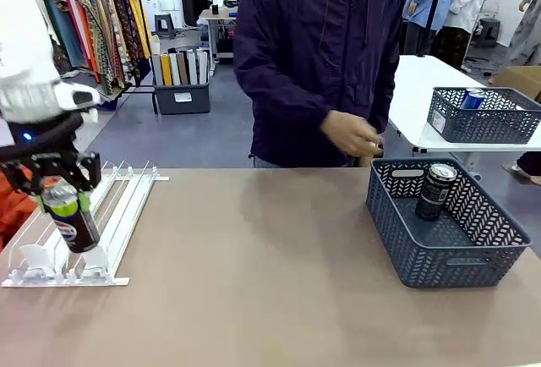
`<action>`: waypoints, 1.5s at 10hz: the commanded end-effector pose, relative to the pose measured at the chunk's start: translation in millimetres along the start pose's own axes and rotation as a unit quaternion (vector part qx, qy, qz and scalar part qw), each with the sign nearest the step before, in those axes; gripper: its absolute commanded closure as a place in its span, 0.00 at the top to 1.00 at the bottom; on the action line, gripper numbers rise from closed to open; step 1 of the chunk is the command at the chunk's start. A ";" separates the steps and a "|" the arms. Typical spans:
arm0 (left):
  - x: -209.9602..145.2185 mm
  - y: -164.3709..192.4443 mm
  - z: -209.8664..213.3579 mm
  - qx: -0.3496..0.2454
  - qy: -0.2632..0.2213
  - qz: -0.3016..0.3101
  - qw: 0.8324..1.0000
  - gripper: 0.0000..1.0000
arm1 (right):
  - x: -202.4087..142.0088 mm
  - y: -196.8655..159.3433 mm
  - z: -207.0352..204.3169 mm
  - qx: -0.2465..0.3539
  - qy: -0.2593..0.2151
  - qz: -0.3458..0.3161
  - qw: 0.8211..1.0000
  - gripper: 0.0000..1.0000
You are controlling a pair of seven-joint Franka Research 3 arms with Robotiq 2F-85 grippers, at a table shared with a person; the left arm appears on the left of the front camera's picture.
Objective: Retrieve and store the cans from the dispenser.
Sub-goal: Pick up one can from the Automatic Can Dispenser and place it in the middle of the table.
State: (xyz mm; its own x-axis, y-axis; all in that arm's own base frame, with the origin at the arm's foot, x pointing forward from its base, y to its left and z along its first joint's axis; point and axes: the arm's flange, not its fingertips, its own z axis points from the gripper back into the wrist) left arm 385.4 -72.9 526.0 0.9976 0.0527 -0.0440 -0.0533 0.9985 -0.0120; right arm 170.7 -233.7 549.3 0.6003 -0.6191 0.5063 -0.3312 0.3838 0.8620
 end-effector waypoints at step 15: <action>50.6 -193.7 58.1 -0.051 -0.087 -0.187 0.977 0.00 | 3.5 1.8 -3.3 0.014 -0.010 0.013 1.000 1.00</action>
State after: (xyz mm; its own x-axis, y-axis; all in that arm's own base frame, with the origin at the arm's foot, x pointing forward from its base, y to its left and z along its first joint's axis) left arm 401.1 -221.8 576.0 0.9532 -0.2283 0.1984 0.2557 0.9585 -0.1258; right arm 170.5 -233.6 549.5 0.6000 -0.6188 0.5070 -0.3317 0.3843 0.8615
